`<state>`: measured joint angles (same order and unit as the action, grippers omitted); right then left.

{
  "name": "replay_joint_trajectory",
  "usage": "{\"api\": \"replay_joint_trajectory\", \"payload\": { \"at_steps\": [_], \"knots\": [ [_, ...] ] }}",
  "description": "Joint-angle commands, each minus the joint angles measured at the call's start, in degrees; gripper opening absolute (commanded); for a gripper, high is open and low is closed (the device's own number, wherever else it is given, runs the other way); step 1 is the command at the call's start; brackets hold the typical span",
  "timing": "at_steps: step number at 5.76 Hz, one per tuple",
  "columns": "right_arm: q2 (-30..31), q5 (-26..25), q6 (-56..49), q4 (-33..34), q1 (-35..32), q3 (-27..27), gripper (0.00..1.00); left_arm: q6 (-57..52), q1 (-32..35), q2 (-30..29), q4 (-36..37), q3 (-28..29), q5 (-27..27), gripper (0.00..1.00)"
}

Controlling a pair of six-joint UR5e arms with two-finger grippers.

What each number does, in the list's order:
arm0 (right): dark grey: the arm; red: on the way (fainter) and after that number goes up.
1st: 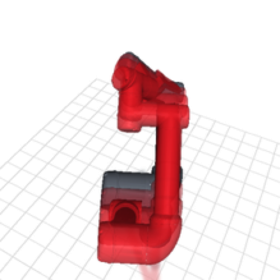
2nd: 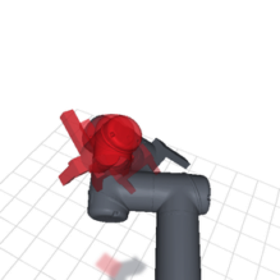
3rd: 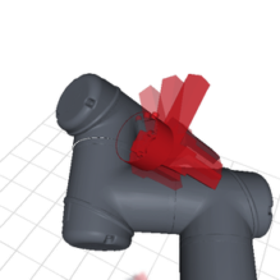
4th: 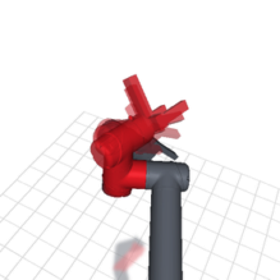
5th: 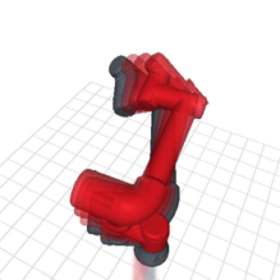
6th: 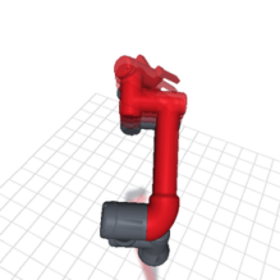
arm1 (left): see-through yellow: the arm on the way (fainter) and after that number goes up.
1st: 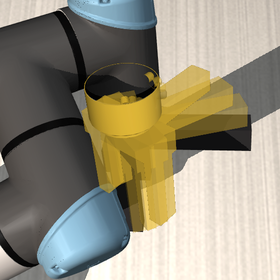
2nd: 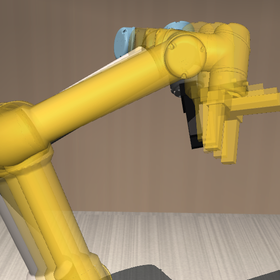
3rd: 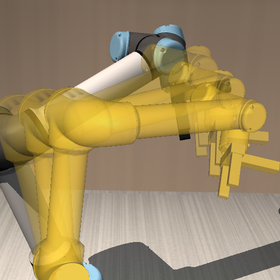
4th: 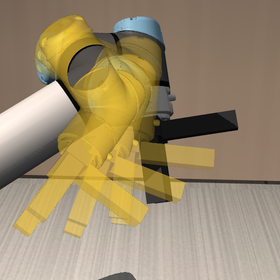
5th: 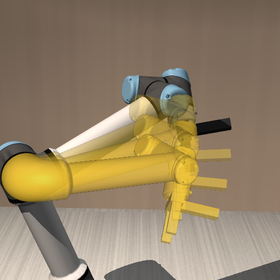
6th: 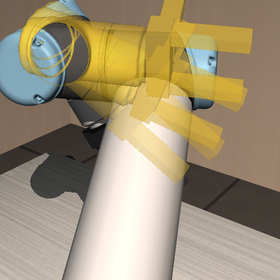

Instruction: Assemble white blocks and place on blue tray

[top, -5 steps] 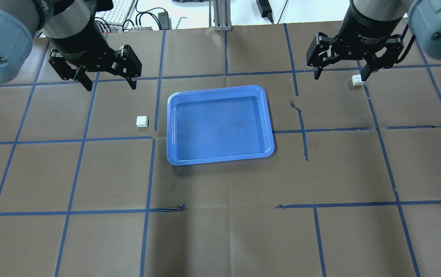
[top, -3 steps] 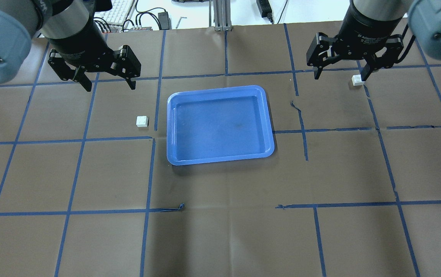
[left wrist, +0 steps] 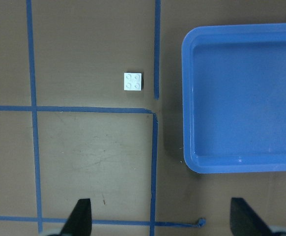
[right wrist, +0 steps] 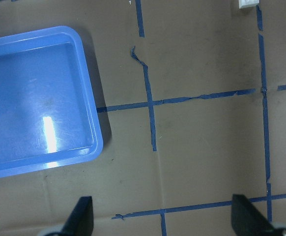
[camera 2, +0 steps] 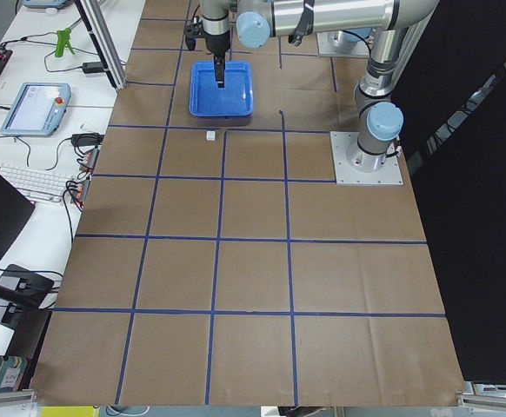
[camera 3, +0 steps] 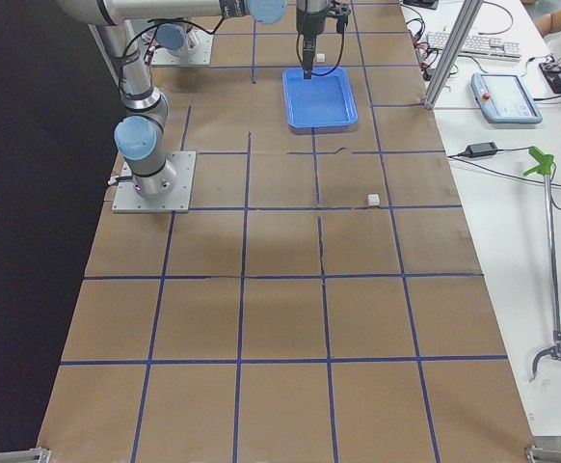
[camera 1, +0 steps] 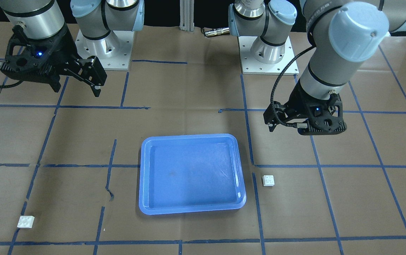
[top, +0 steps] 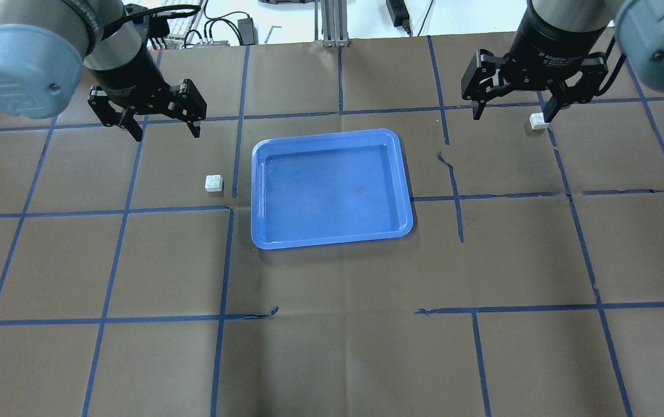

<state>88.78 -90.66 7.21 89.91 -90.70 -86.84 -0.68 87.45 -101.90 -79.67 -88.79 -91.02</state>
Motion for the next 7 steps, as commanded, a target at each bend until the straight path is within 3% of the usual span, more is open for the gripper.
{"api": "replay_joint_trajectory", "payload": {
  "at_steps": [1,4,7],
  "knots": [
    [-0.01,0.04,0.0,0.0,0.0,0.0,1.0,-3.94,-0.35,-10.1,11.84,-1.38,0.14,0.99],
    [-0.18,0.04,0.0,0.09,0.0,0.0,1.0,-5.03,-0.35,-18.76,29.1,-7.77,0.05,0.99],
    [-0.36,0.04,-0.09,0.18,0.09,0.0,1.0,-4.85,-0.52,-18.77,28.61,-10.35,-0.12,0.96]
  ]
}}
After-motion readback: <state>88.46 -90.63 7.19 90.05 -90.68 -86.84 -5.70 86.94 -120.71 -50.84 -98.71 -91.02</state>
